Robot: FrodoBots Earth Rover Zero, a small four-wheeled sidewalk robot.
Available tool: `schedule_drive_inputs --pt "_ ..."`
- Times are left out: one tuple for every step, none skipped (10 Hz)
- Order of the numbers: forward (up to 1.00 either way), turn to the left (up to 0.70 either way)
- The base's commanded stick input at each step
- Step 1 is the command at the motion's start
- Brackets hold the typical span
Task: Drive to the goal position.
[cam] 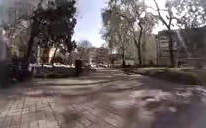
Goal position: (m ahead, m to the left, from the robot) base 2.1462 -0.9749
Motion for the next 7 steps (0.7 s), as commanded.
schedule_drive_inputs --pt "0.7 0.0" --pt "0.7 0.0" --pt "0.7 0.0" --pt "0.7 0.0" --pt "0.7 0.0" --pt "0.7 -0.09" --pt "0.7 -0.18"
